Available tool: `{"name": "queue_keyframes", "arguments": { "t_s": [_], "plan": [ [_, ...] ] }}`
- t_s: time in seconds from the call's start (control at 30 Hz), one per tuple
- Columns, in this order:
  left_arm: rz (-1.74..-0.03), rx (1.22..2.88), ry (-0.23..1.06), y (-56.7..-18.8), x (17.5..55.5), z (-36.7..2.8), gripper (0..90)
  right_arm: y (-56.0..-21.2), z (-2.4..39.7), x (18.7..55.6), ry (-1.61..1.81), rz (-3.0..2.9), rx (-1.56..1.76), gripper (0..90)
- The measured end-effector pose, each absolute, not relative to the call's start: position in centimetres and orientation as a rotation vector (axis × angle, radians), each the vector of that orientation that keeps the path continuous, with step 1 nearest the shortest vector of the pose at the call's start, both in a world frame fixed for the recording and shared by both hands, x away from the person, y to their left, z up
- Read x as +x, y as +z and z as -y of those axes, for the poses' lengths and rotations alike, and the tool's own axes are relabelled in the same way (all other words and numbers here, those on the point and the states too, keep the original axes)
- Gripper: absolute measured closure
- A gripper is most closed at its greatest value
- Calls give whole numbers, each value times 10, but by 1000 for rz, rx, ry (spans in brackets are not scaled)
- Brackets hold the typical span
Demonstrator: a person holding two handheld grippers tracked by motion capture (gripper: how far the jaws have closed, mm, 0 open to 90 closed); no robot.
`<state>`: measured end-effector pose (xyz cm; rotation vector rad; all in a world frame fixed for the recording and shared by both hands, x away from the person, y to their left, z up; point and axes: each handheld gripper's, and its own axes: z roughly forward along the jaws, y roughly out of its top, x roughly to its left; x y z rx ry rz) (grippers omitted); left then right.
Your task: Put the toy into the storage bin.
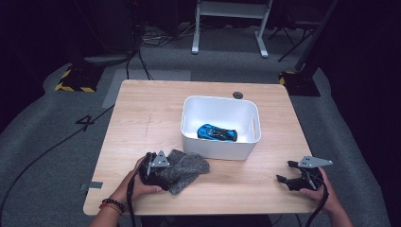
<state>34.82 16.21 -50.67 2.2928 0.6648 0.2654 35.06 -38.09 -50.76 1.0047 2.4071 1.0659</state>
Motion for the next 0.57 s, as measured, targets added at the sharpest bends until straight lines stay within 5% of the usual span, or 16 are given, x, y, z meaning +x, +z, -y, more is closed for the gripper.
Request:
{"name": "queue_keyframes", "arguments": {
  "t_s": [0.57],
  "plan": [
    [-662, 2292, 257, -507, 349, -162, 139, -508, 382, 350, 1068, -2400, 1020, 170]
  ]
}}
